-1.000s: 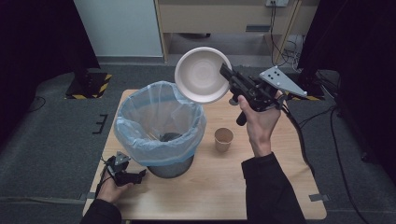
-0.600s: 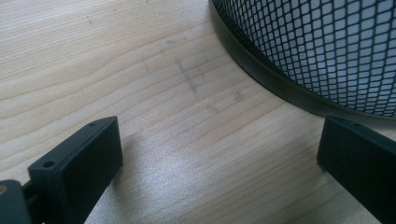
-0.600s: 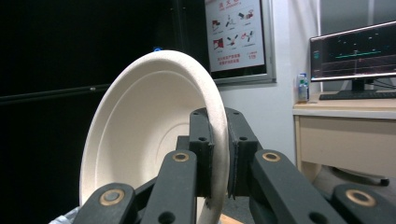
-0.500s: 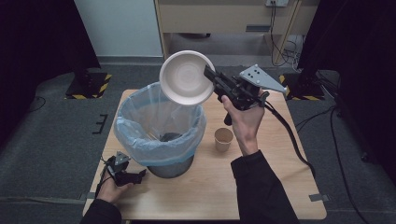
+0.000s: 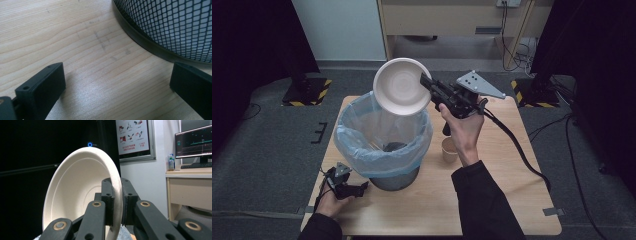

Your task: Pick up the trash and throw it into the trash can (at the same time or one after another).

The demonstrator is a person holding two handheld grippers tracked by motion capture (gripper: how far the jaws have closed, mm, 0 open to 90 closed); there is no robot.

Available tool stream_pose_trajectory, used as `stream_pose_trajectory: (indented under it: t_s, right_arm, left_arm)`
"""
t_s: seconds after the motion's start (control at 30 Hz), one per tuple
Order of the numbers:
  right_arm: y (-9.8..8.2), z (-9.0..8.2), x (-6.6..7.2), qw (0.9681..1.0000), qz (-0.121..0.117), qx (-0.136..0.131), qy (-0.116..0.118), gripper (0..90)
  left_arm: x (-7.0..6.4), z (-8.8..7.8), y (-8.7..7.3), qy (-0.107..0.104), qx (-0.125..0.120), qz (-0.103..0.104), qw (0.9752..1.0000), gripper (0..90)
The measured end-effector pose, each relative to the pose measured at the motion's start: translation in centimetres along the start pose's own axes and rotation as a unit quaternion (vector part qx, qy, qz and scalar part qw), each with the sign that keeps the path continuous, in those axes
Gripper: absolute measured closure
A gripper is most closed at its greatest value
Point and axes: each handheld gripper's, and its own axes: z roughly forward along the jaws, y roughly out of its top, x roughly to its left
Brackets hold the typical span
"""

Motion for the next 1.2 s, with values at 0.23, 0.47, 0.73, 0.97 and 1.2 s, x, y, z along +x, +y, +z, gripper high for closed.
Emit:
stream_pose_trajectory:
  t_s: [0.23,0.47,0.73,0.97,1.2]
  right_arm:
    - [0.0,0.7,0.9,0.9999,-0.002,0.003,0.011,83.5]
    - [-1.4,1.8,1.3,0.9995,0.001,0.024,0.021,83.4]
    - [-3.0,3.0,1.8,0.9978,0.003,0.056,0.034,82.6]
    - [-4.1,3.8,1.9,0.9948,0.002,0.084,0.057,67.9]
    - [-1.7,2.4,0.3,0.9975,-0.027,0.064,0.004,49.6]
  left_arm:
    - [0.0,0.0,0.0,0.0,0.0,0.0,1.0,0.0]
    - [0.0,0.0,0.0,0.0,0.0,0.0,1.0,0.0]
    - [0.0,0.0,0.0,0.0,0.0,0.0,1.0,0.0]
    - [0.0,0.0,0.0,0.0,0.0,0.0,1.0,0.0]
    - [0.0,0.0,0.0,0.0,0.0,0.0,1.0,0.0]
